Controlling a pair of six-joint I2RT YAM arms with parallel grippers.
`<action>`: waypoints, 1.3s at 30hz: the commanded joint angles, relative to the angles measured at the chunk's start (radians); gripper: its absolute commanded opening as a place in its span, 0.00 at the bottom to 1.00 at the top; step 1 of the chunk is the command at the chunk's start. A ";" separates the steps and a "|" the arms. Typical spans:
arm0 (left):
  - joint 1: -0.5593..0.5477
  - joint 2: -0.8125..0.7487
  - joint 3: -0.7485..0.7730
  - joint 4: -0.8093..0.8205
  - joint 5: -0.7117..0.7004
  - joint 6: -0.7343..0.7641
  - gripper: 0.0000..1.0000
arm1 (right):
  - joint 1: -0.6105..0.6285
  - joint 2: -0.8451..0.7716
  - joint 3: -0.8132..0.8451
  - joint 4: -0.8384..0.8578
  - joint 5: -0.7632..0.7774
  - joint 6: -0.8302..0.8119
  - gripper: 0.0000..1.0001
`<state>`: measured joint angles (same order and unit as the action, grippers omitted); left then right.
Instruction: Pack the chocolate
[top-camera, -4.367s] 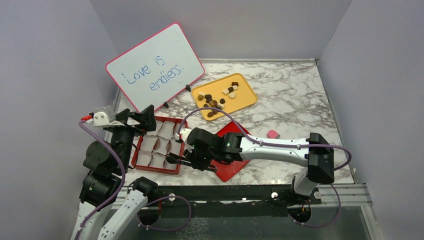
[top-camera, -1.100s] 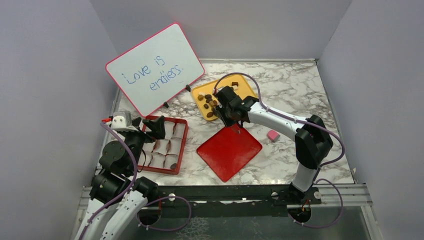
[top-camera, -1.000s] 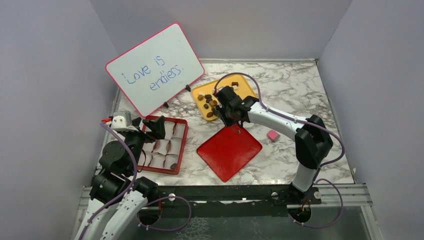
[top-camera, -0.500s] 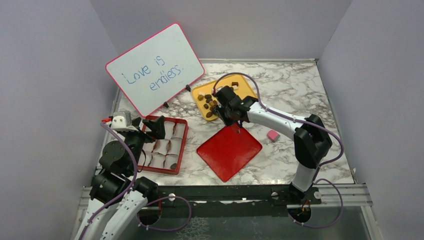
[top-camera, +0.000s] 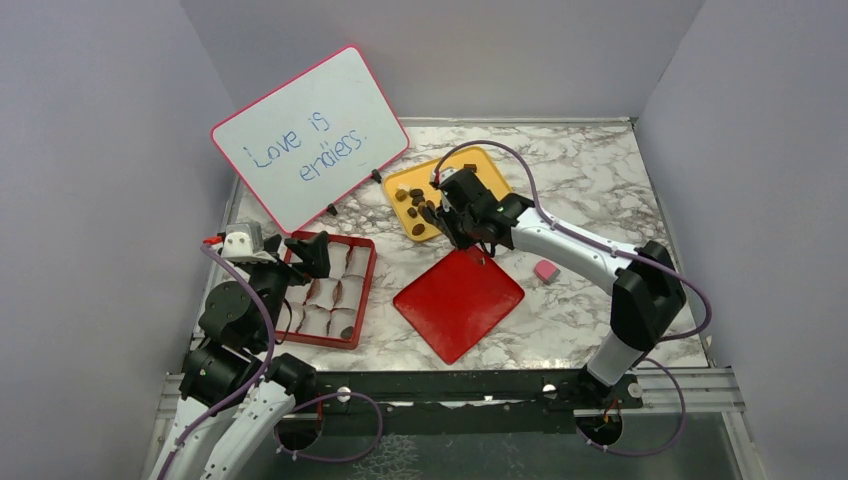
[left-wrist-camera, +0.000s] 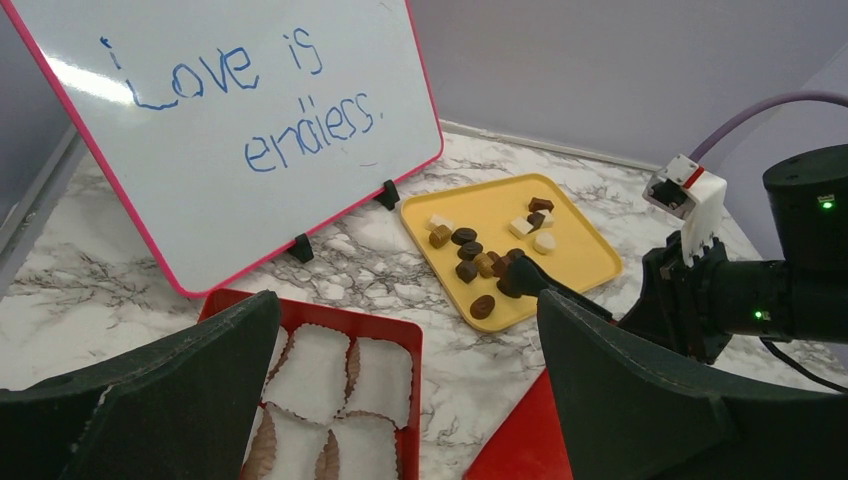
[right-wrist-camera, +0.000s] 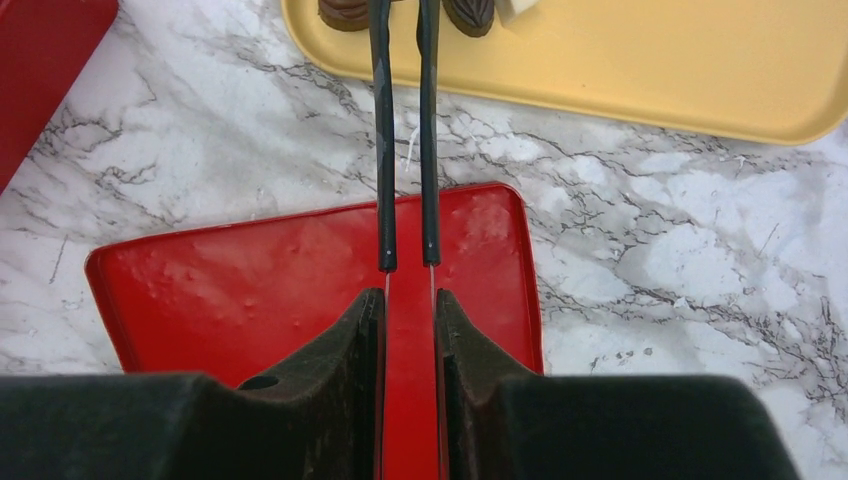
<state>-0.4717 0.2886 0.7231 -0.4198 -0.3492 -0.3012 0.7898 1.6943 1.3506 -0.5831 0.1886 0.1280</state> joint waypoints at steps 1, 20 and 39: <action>0.001 0.002 -0.010 0.022 -0.032 0.014 0.99 | -0.003 -0.062 -0.022 0.038 -0.082 -0.020 0.15; 0.001 0.012 0.001 0.021 -0.125 0.019 0.99 | 0.150 -0.162 -0.053 0.105 -0.279 0.021 0.15; 0.001 -0.106 -0.010 0.023 -0.251 0.027 0.99 | 0.395 0.009 0.067 0.115 -0.350 -0.008 0.17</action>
<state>-0.4717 0.2062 0.7231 -0.4118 -0.5533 -0.2829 1.1507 1.6608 1.3651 -0.4931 -0.1291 0.1341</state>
